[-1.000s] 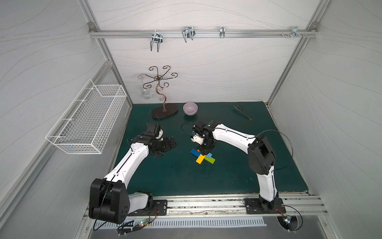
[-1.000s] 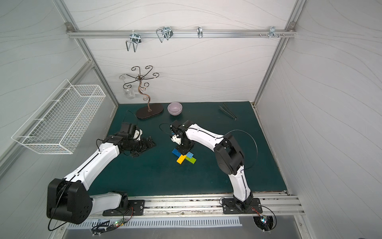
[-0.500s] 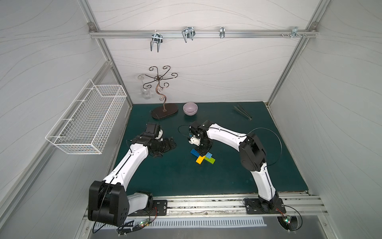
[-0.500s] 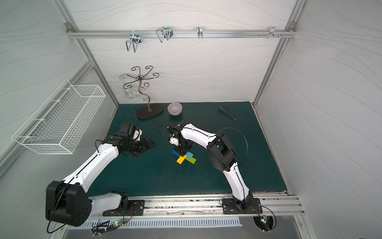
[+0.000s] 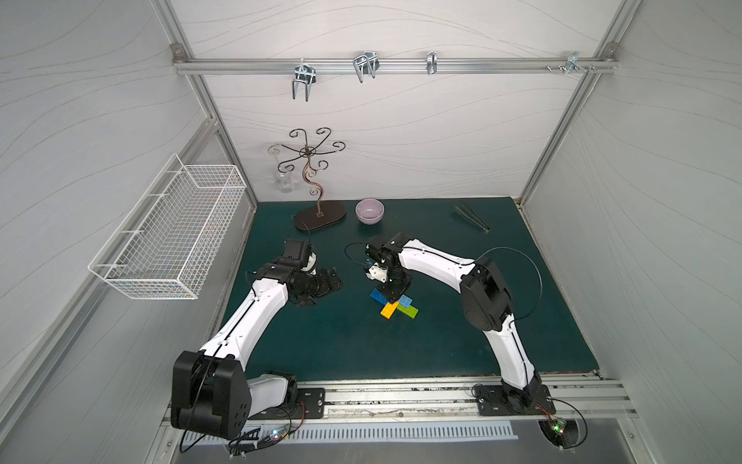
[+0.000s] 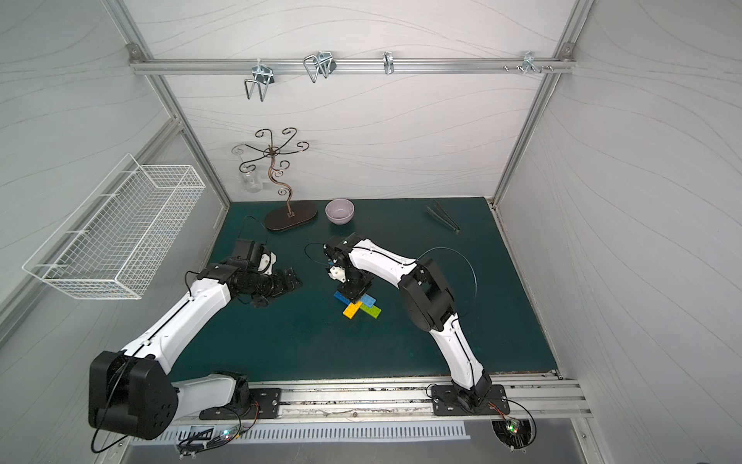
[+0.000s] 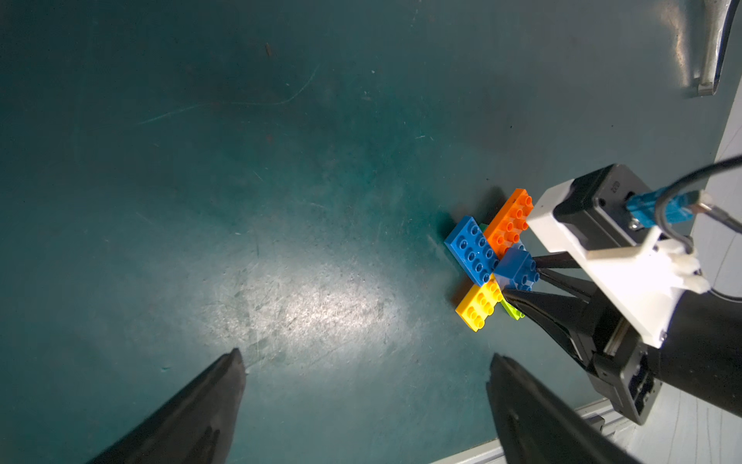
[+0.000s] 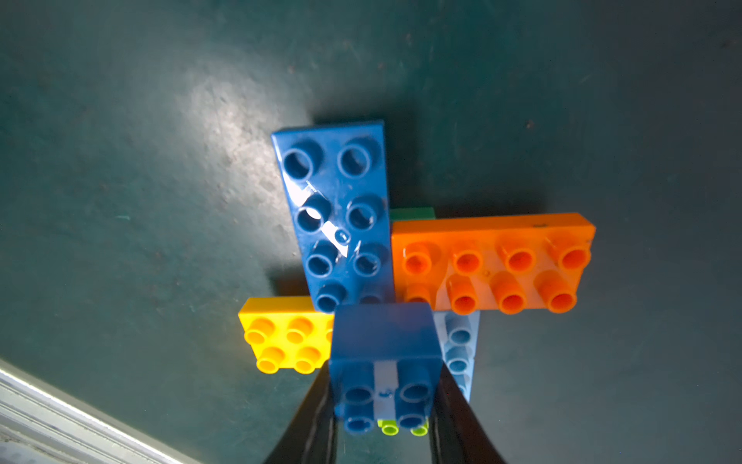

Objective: Assemble a small pinwheel with lego
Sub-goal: Assemble the lego brick with the lego brick.

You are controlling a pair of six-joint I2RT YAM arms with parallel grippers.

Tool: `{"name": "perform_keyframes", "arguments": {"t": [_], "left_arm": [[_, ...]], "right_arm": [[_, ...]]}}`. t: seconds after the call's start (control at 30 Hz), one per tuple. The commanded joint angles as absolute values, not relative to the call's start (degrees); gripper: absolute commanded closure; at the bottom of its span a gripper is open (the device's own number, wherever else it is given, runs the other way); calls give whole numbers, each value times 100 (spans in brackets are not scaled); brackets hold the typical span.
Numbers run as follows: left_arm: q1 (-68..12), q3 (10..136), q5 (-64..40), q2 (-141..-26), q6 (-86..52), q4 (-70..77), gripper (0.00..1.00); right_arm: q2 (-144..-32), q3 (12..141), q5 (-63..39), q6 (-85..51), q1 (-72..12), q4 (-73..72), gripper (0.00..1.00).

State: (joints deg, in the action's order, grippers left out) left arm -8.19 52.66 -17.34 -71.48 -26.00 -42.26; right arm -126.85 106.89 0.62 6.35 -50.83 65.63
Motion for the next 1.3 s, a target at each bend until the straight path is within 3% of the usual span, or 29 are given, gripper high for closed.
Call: {"name": "perform_keyframes", "arguments": {"t": [0.0,0.33,0.47,0.57,0.6,0.7,0.8,0.97,1.07,1.2,1.27], "left_arm": [[-785,5537,-1767,-7146,-2470,-4227,1],[-787,5546,-1819,-7211,-2427,-4185,1],[-783,5466,-1933,-7271,-2523,-4036,1],[-774,5228,-2491,-7384,-2790,-3581,1],[-788,5122,-2738,-7426,-2944,-3279,3],[-968,4836,-3220,-7610,-3316,-2376,41],[-1293,4633,-3367,-7870,-3636,-1458,66],[-1937,4888,-3376,-8837,-3683,-854,86],[-2178,5122,-3452,-9337,-3661,-707,88],[-2401,5399,-3494,-9693,-3587,-694,77],[-2481,5505,-3537,-9808,-3569,-703,77]], "right_arm": [[-12891,10788,36,564,-5124,6718,70],[-12788,10997,-176,530,-5139,7008,47],[-12631,11114,-119,388,-5096,7134,47],[-12227,10912,-630,-16,-4898,6941,46],[-12080,10778,-792,-218,-4814,6837,46],[-11729,10125,-1552,-781,-4475,6208,50],[-11585,9657,-1908,-1048,-4254,5665,54],[-11827,9697,-1994,-1011,-4219,5608,56],[-11922,9711,-1975,-1061,-4210,5560,62],[-12020,9682,-1905,-1017,-4202,5575,65],[-12030,9645,-1904,-986,-4210,5557,66]]}}
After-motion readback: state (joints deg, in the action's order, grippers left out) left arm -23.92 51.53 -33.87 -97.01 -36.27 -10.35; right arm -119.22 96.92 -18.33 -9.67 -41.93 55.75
